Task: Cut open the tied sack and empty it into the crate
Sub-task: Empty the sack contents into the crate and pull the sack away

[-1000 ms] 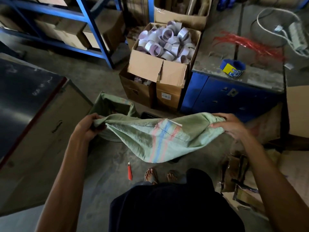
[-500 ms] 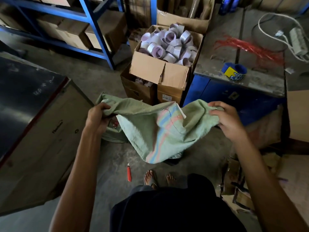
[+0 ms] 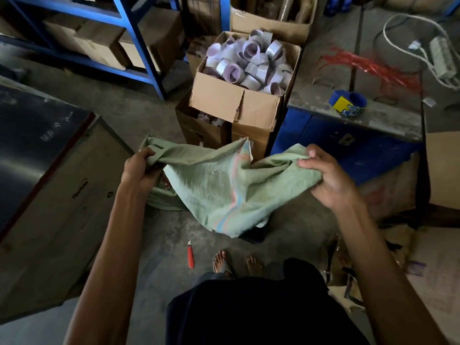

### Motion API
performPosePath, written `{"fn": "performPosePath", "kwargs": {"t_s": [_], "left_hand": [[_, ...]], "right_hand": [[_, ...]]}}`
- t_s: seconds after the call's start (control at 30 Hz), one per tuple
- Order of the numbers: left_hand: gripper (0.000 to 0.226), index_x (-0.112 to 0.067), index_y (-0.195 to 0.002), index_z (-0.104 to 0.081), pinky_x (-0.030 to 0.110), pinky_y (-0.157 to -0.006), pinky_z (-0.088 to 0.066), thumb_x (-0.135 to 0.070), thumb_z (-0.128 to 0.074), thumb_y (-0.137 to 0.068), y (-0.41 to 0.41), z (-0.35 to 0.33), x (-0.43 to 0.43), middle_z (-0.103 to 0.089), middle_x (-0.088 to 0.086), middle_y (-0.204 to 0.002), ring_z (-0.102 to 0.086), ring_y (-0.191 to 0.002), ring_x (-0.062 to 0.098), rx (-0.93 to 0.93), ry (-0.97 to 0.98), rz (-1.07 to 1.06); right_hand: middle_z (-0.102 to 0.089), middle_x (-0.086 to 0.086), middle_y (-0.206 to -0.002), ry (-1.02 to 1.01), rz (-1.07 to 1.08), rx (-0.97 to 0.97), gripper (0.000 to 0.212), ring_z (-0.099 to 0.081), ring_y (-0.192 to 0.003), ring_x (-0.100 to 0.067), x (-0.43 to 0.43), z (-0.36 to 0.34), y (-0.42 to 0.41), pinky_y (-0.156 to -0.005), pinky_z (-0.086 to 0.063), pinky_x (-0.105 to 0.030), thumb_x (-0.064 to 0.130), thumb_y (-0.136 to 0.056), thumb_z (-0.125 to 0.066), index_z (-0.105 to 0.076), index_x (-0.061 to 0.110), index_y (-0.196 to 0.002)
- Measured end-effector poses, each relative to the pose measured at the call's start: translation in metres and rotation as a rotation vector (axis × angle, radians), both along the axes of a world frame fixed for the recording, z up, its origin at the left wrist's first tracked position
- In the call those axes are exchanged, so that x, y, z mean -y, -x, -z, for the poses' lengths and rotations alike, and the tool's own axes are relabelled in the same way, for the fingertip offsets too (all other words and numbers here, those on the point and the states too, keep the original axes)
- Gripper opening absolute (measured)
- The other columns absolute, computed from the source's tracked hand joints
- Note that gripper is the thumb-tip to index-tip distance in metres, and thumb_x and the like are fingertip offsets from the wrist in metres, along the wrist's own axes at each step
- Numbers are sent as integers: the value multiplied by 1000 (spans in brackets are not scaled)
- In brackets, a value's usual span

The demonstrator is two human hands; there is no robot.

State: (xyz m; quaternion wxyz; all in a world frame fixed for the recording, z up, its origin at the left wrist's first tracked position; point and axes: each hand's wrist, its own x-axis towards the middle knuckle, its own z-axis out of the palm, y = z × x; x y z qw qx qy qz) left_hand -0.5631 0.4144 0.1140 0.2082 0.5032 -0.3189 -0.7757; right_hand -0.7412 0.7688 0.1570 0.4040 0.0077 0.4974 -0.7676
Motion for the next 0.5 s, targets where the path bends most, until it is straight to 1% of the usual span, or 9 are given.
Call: {"fn": "performPosePath", "kwargs": {"t_s": [0.07,0.13,0.17,0.23,0.27,0.33,0.4,0.47,0.5], "left_hand": [[19,0,-99,-65,34,-74,-61,0,-51,-86,5,-12,-6,-67,16,-96,-68,-88,26,-119,-18,60],[21,-3,-90,-71,33,-74,-58,-3,-50,-85,11,-31,-26,-70,14,-90,-69,-82,24,-181,-22,213],[20,-4,-90,-73,34,-77,-55,-5,-55,-80,12,-39,-39,-71,14,-91,-69,-84,25,-194,-20,311],[33,-2,-101,-69,39,-89,-52,-6,-62,-68,18,-47,-63,-70,17,-102,-67,-94,29,-264,-42,395],[33,-1,-103,-65,39,-91,-53,-5,-60,-71,23,-46,-70,-69,18,-102,-68,-94,29,-303,-64,395],[19,-1,-96,-61,33,-71,-58,-5,-51,-81,31,-42,-75,-67,15,-89,-67,-80,25,-255,-67,375],[13,-6,-87,-57,32,-58,-53,-9,-59,-74,34,-37,-72,-58,13,-81,-61,-72,24,-123,-1,352],[21,-8,-82,-54,39,-67,-54,-8,-66,-65,31,-30,-62,-53,15,-81,-59,-76,30,-33,59,334],[24,-8,-82,-54,42,-73,-53,-8,-68,-63,30,-28,-58,-53,16,-83,-59,-77,32,-24,57,317]], "right_hand": [[-59,-8,-86,-204,91,-47,35,-64,-83,-24,7,4,11,-69,-54,-34,-14,-87,-52,-51,19,-73],[-58,-6,-80,-415,108,-163,33,-61,-73,-20,9,6,20,-57,-52,-27,-13,-87,-54,-53,17,-76],[-57,-6,-78,-511,85,-222,32,-60,-70,-20,9,10,22,-54,-50,-25,-13,-86,-55,-55,17,-76],[-58,-6,-76,-660,72,-309,31,-59,-74,-24,8,18,22,-56,-48,-25,-14,-83,-58,-58,16,-75],[-58,-6,-75,-702,88,-328,32,-58,-77,-24,6,19,21,-57,-47,-25,-14,-82,-58,-59,17,-74],[-55,-4,-73,-649,116,-331,35,-56,-75,-24,1,10,21,-56,-47,-25,-15,-80,-56,-57,19,-71],[-55,-2,-75,-422,65,-331,43,-60,-70,-21,-4,-6,20,-57,-49,-25,-18,-81,-53,-56,22,-67],[-56,-3,-79,-243,-13,-338,50,-63,-71,-17,-4,-20,18,-60,-53,-26,-19,-83,-52,-59,26,-63],[-56,-4,-79,-251,-30,-349,49,-63,-71,-18,-1,-21,18,-62,-52,-27,-19,-83,-52,-60,25,-64]]}}
